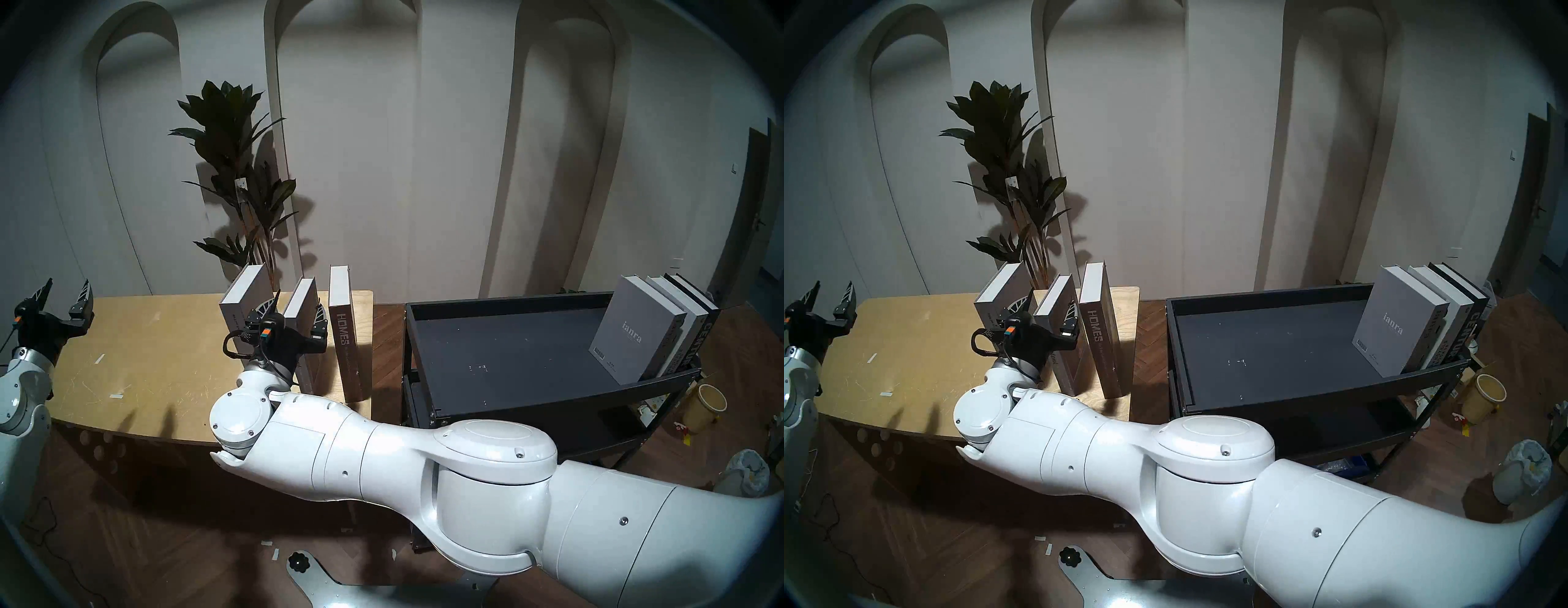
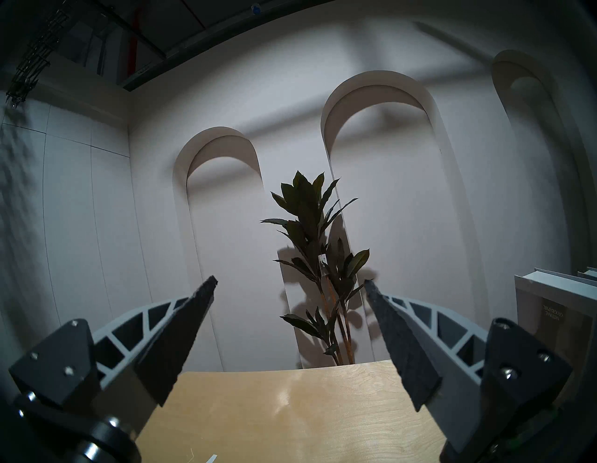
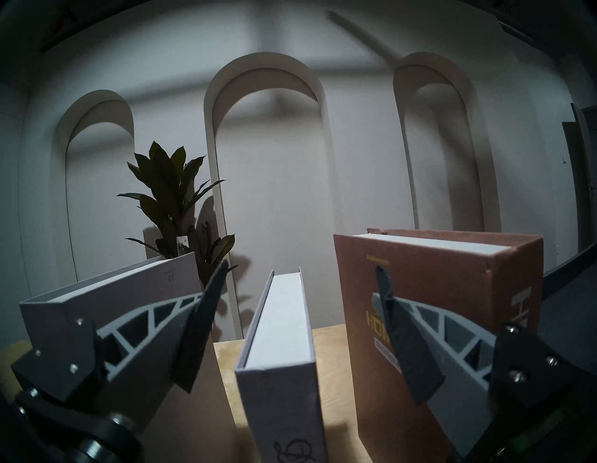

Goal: Move the books from the display table onto the shelf, standing them upright with spines facing out and tallest at one end

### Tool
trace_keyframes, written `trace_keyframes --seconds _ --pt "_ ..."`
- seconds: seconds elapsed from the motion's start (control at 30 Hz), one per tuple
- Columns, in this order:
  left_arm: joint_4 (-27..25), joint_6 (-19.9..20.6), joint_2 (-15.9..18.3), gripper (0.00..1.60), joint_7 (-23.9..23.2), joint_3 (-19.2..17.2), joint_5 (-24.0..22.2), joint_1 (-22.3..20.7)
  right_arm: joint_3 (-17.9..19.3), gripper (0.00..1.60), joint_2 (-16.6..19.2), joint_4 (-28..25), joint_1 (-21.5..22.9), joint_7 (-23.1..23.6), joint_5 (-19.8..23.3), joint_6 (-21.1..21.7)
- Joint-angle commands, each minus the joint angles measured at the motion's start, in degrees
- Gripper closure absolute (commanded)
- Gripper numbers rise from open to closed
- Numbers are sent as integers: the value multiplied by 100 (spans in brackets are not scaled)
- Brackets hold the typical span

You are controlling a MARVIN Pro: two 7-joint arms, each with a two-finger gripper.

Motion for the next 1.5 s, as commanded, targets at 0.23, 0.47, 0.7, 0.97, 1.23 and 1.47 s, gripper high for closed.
trace_keyframes --seconds 0.23,0.47,0.7,0.97,1.23,1.47 --pt "-28 -22 37 0 12 -87 7 -49 -65 0 -92 132 88 339 160 185" --pt "-28 -22 37 0 12 -86 7 -49 -96 38 -92 282 63 475 271 257" --pt "-27 -22 37 0 13 -84 7 -50 -155 129 -92 385 26 602 371 328" --pt "-28 -22 37 0 14 -85 7 -51 -189 160 -92 345 78 683 398 369" --pt "-28 -22 37 0 15 -87 8 -51 -171 160 -92 201 256 707 413 415" --pt "-29 -22 36 0 15 -89 9 -52 -48 160 -92 -16 536 611 375 440"
